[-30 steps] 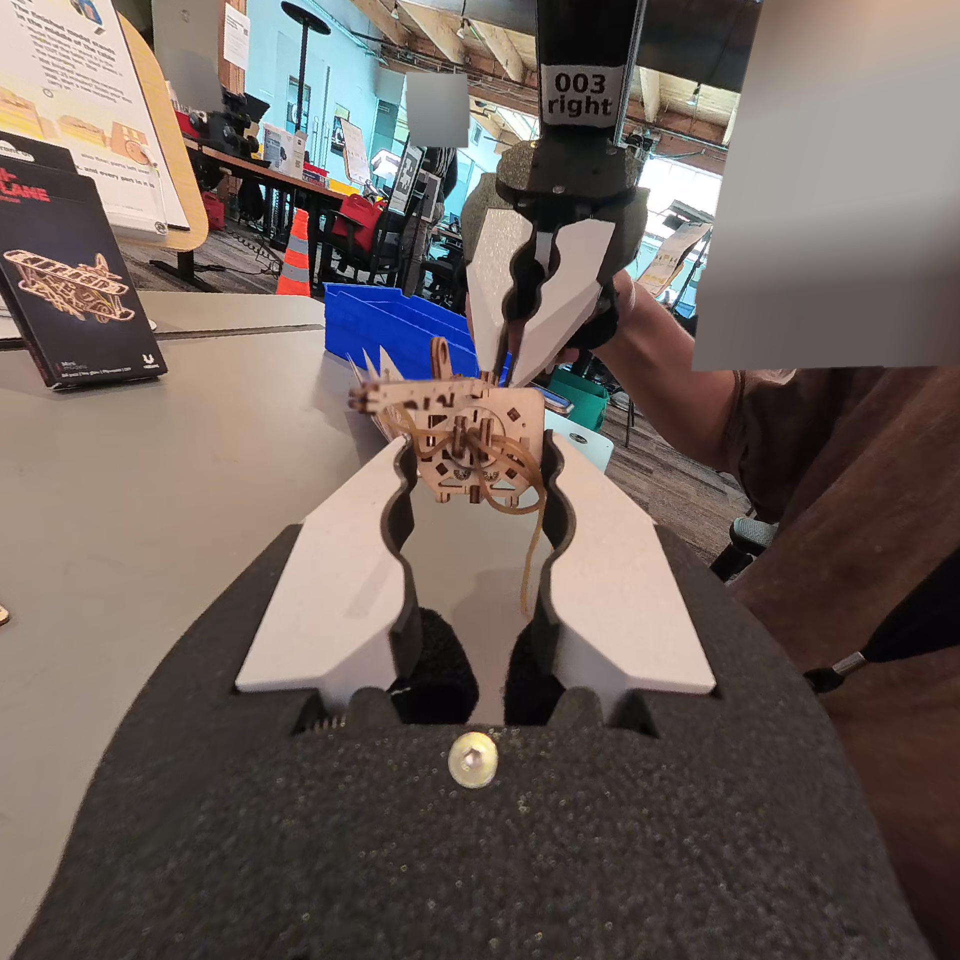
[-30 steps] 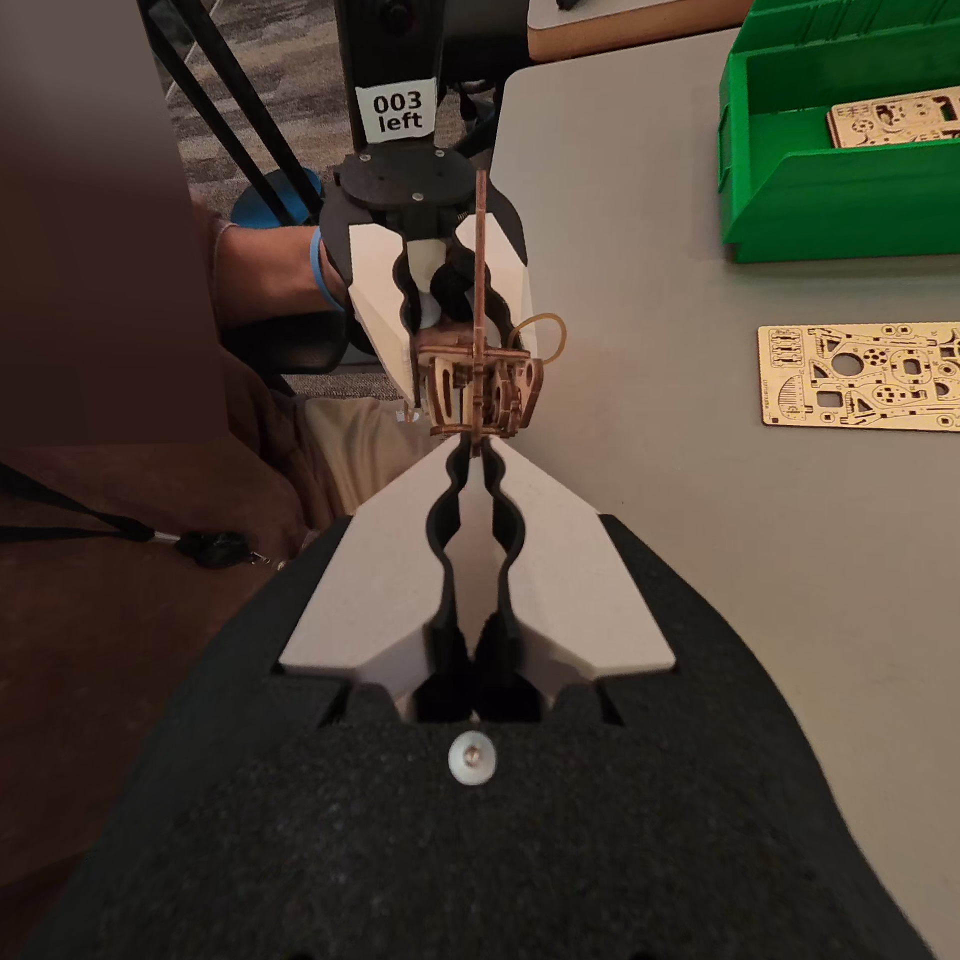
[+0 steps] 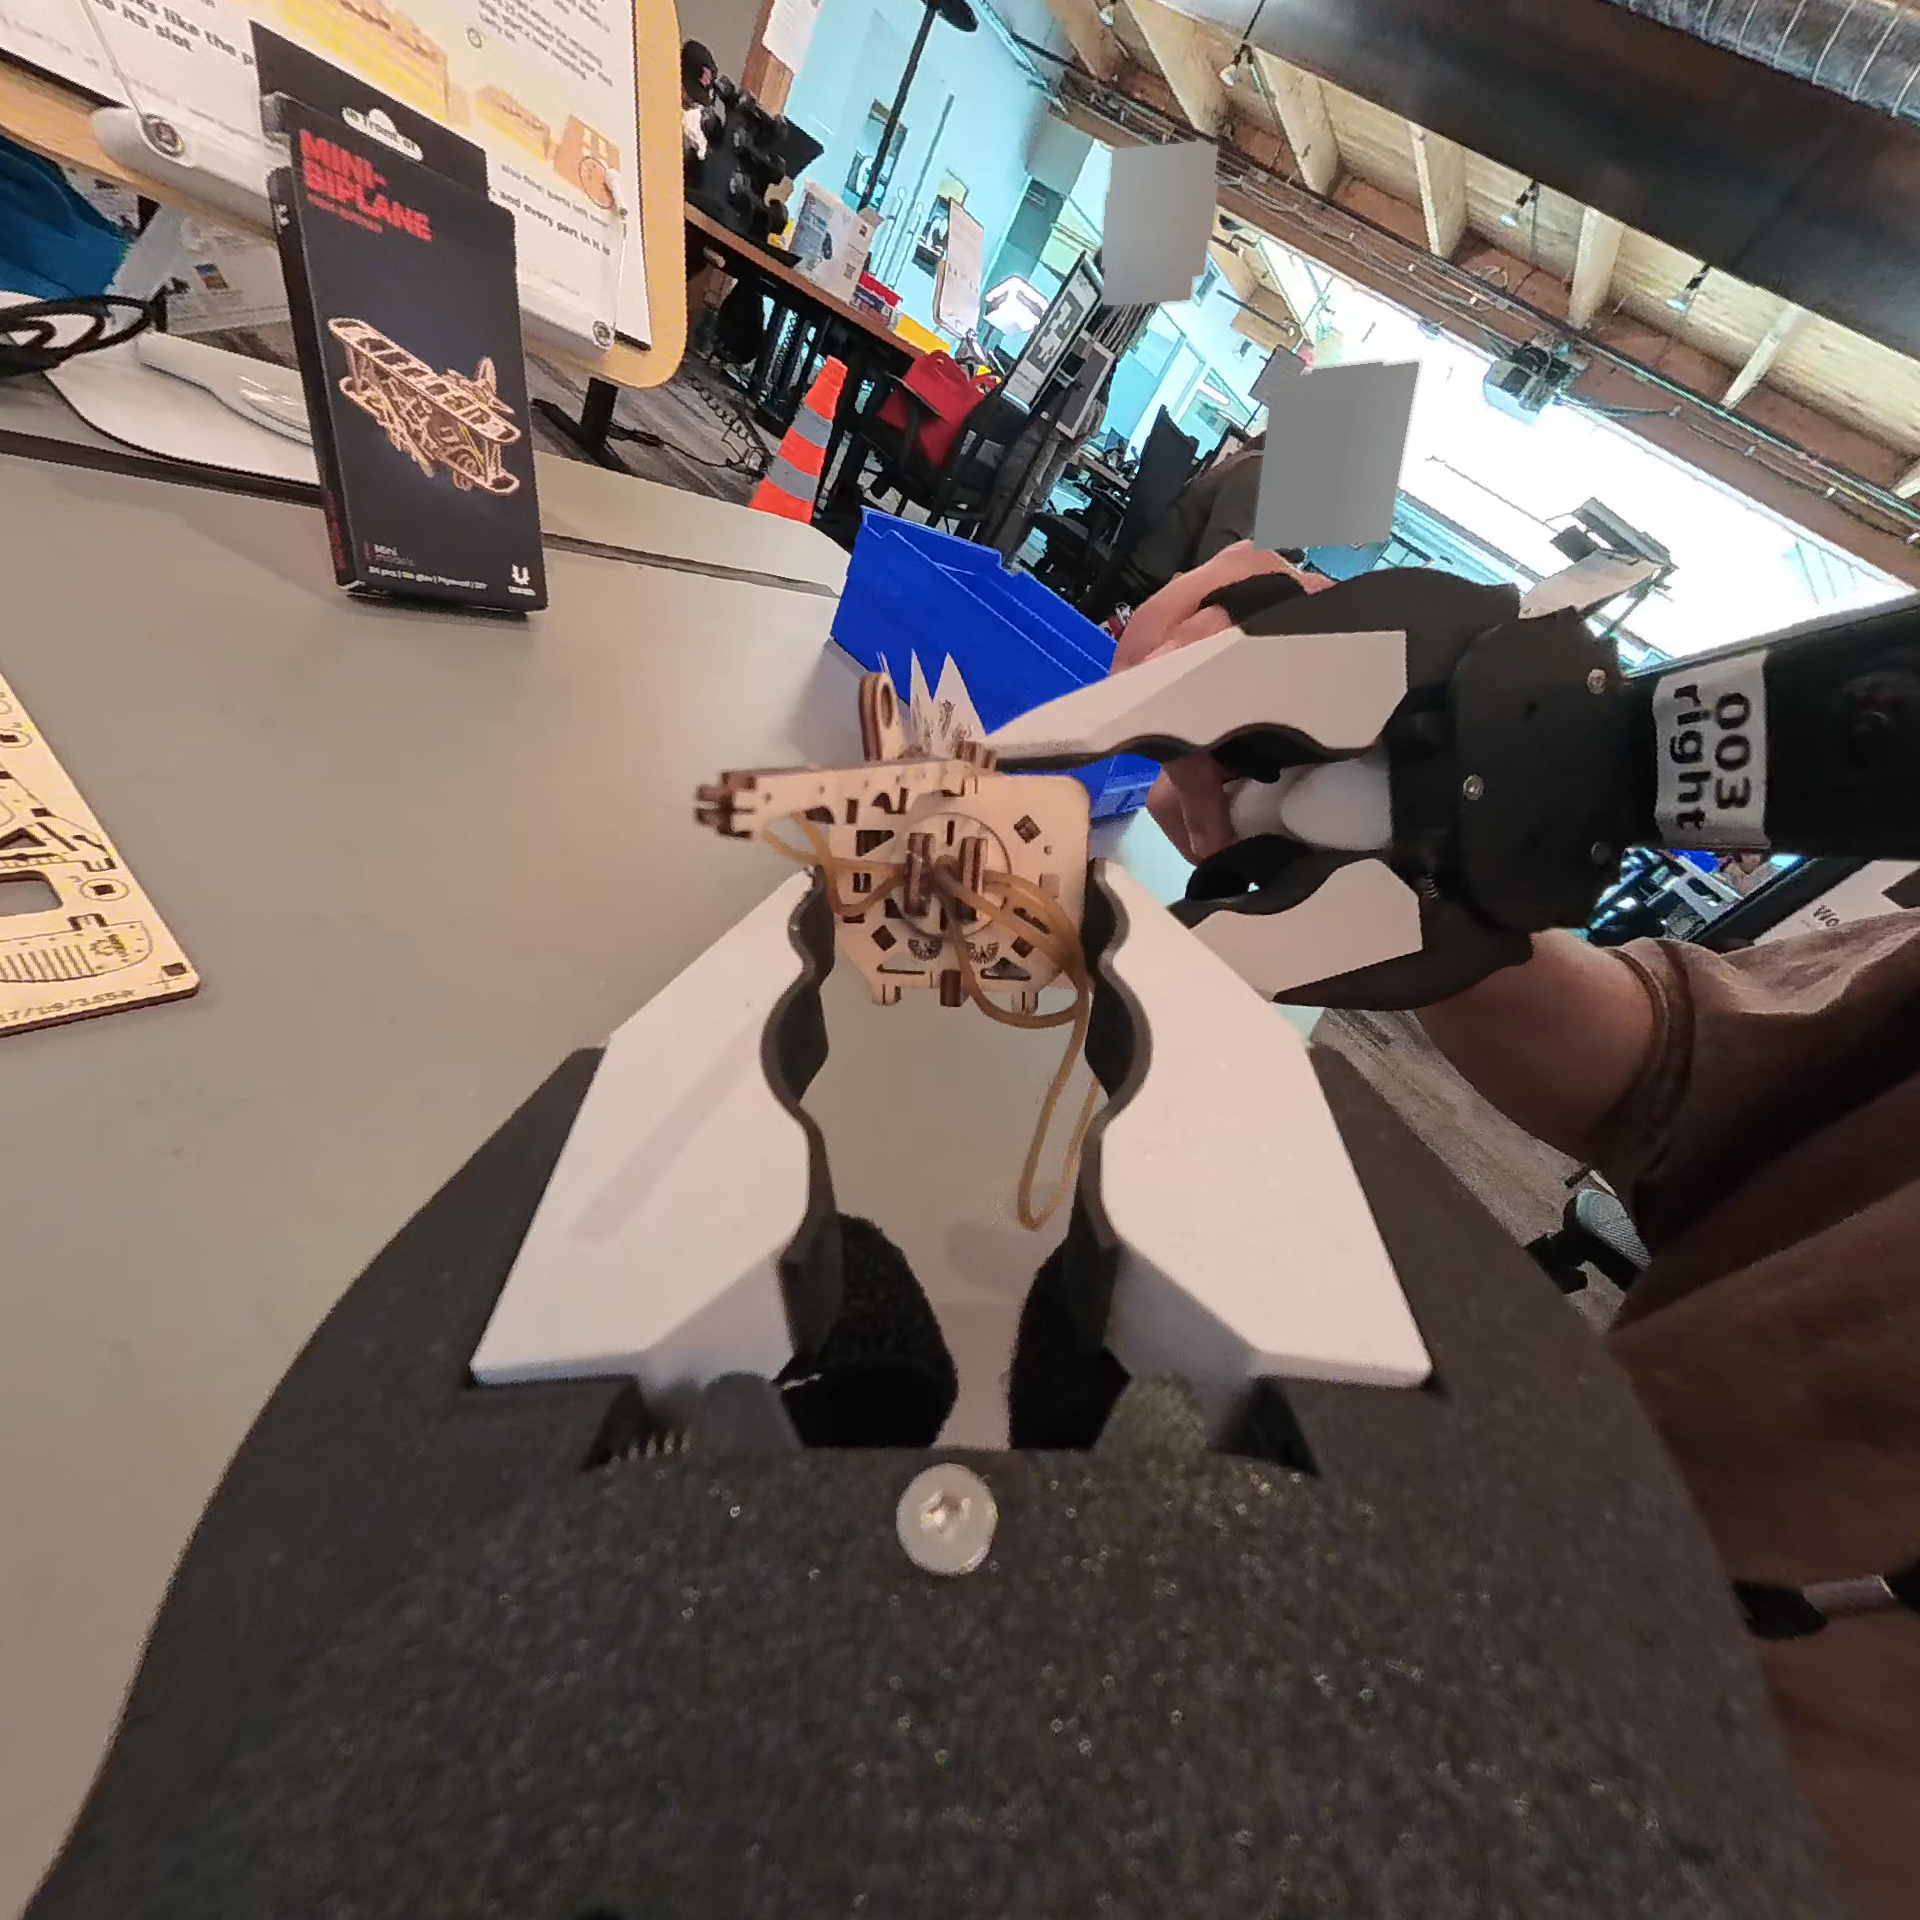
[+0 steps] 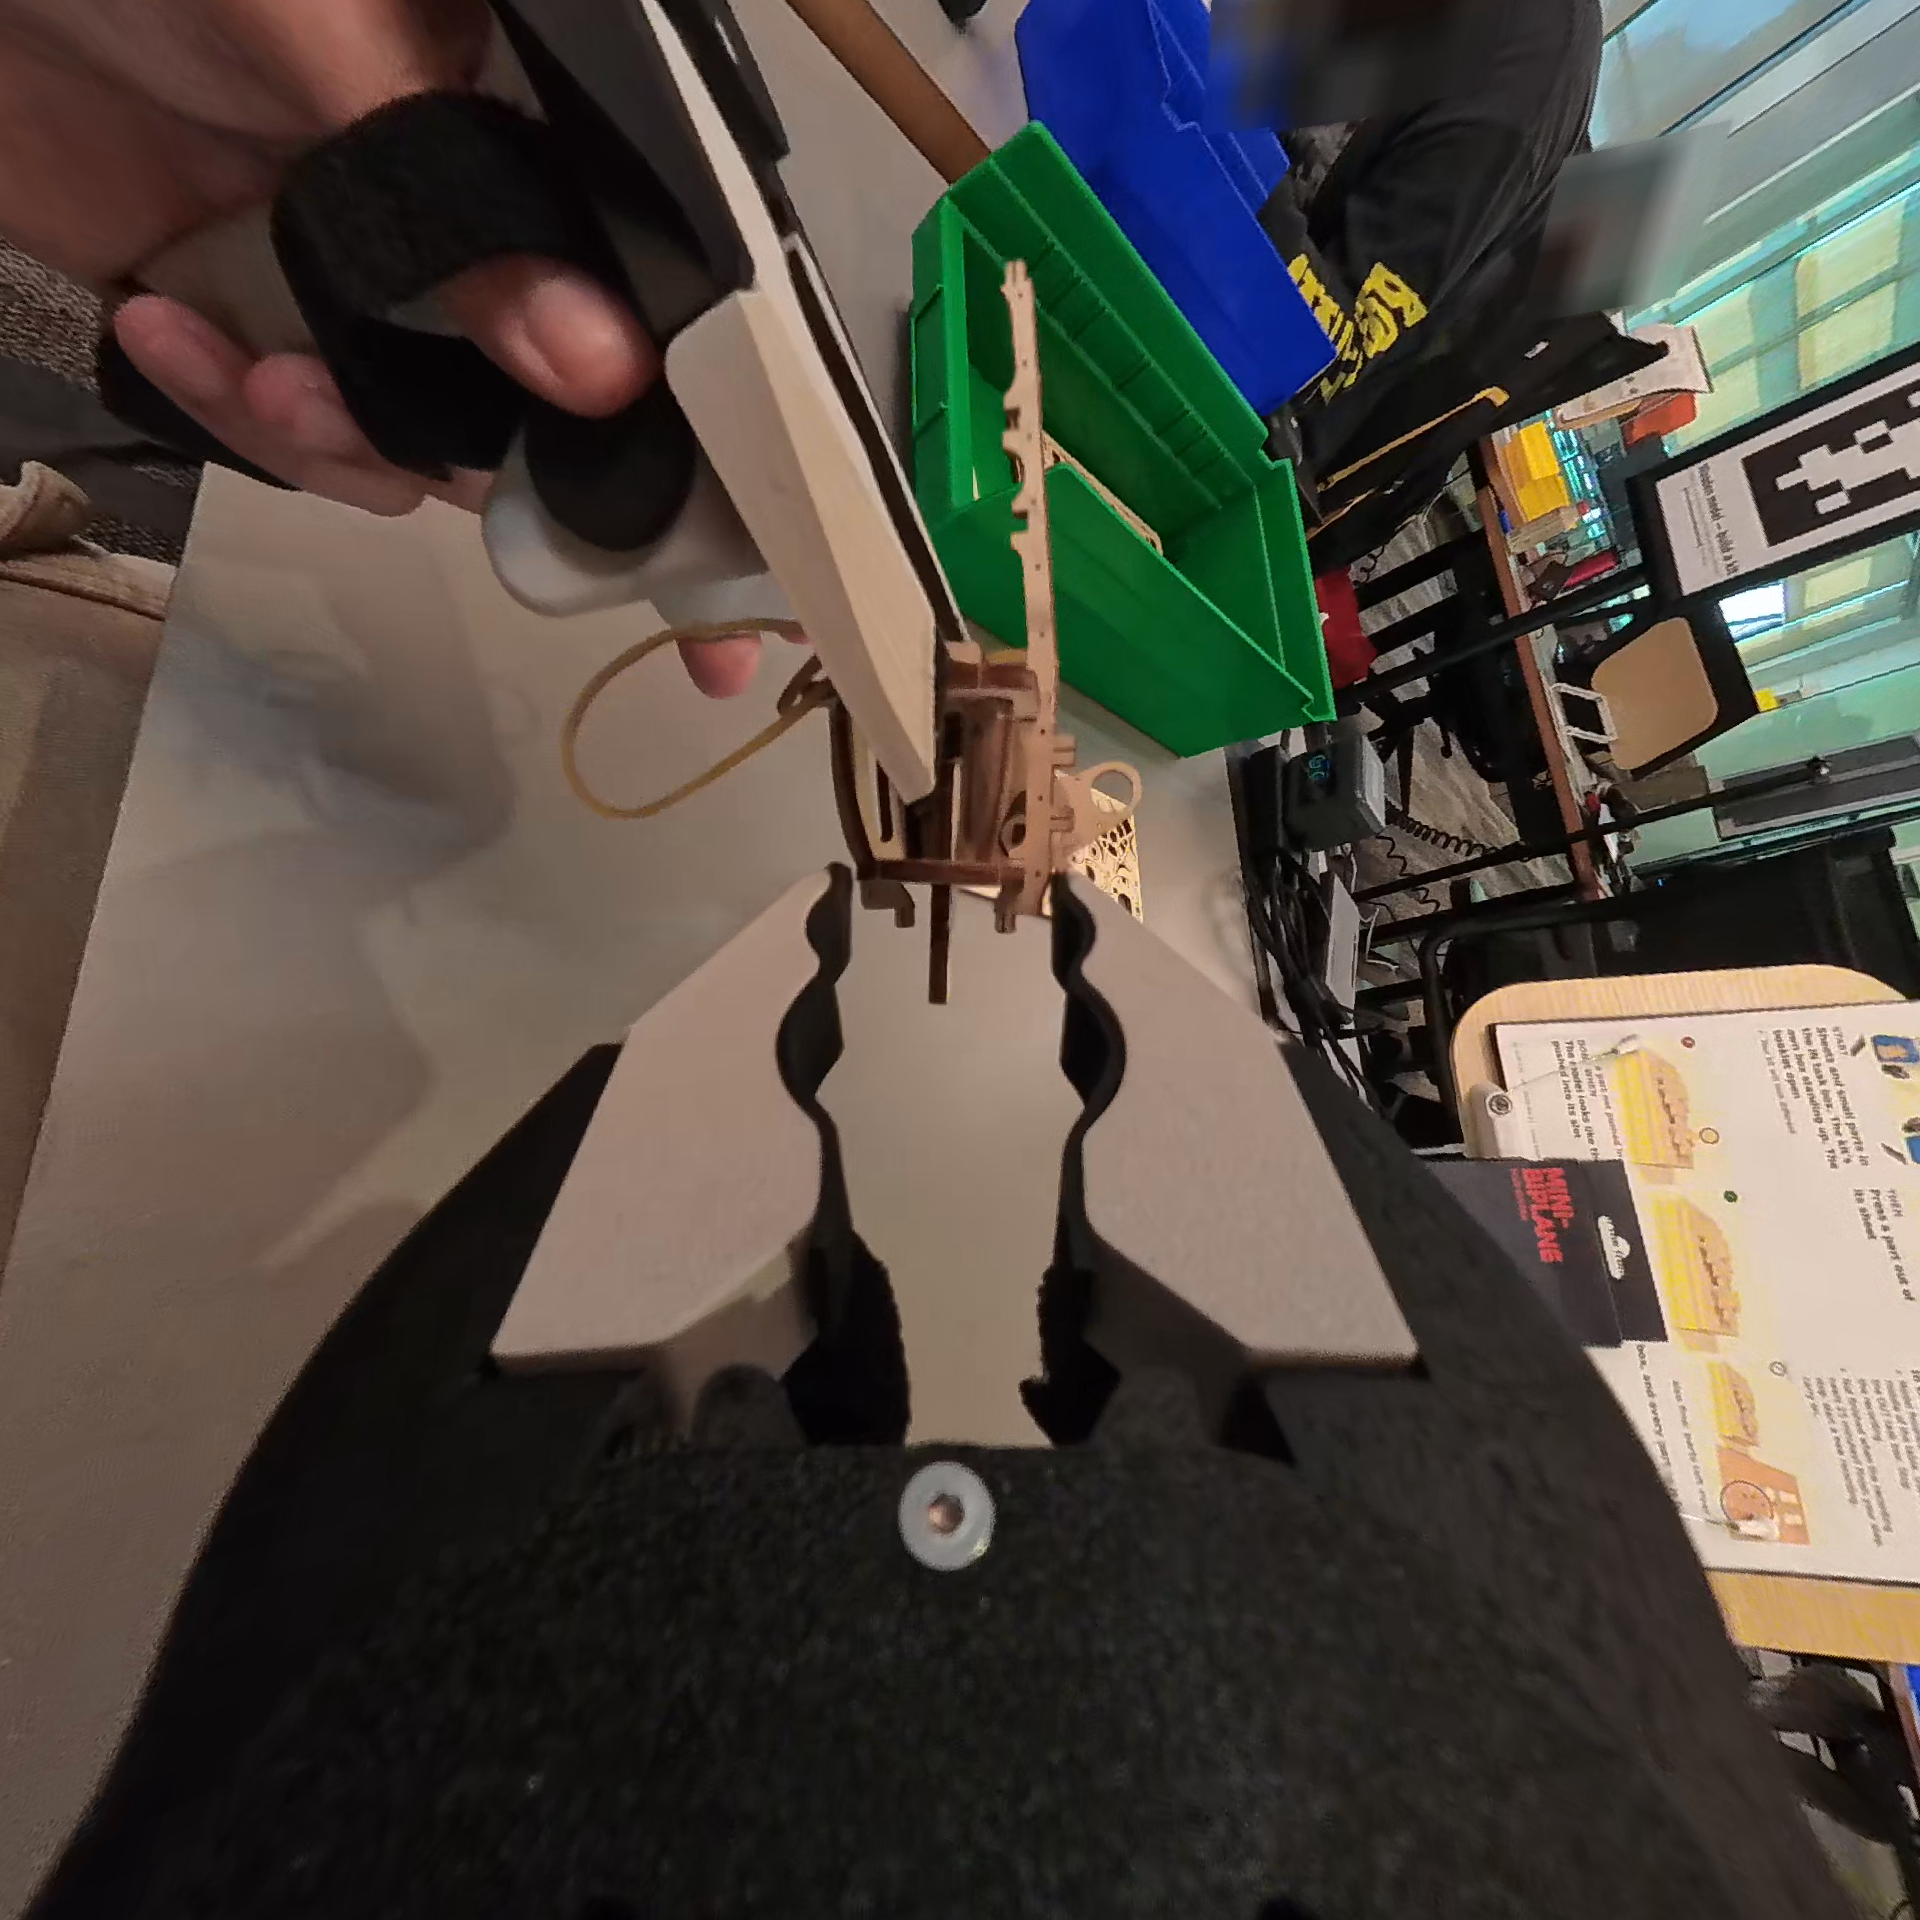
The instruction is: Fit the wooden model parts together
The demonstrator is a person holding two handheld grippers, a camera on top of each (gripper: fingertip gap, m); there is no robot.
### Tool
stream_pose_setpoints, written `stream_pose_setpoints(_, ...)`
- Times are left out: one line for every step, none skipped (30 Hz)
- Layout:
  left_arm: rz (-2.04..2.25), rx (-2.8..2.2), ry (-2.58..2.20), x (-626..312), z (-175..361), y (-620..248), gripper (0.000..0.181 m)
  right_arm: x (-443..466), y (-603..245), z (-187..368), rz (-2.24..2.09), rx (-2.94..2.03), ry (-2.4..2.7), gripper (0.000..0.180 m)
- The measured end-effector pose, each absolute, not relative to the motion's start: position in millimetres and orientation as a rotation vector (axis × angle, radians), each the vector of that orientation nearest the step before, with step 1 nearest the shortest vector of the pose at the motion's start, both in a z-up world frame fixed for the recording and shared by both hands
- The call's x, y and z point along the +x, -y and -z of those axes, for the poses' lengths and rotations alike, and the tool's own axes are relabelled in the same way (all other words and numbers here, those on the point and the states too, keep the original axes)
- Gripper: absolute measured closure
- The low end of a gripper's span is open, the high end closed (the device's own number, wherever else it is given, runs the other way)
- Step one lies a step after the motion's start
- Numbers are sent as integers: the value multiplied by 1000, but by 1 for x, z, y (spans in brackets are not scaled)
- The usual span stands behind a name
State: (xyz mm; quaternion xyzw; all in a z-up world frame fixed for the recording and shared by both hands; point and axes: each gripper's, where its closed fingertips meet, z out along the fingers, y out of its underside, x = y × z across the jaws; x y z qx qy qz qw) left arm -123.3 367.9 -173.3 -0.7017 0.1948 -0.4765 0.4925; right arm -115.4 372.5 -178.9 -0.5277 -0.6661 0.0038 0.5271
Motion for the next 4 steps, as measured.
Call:
stream_pose_setpoints(1155, -1701, -470, -123, 173, -368, 135, -116, -372, 178, -6, -1259, 1592, 143)
stream_pose_setpoints(1155, -1700, -469, -124, 173, -368, 135, -116, -373, 178, -2, -1259, 1594, 143)
stream_pose_setpoints(1156, -1699, -468, -124, 173, -368, 135, -117, -373, 178, -3, -1260, 1596, 143)
stream_pose_setpoints(1157, -1696, -465, -124, 172, -369, 135, -117, -373, 177, -6, -1259, 1597, 143)
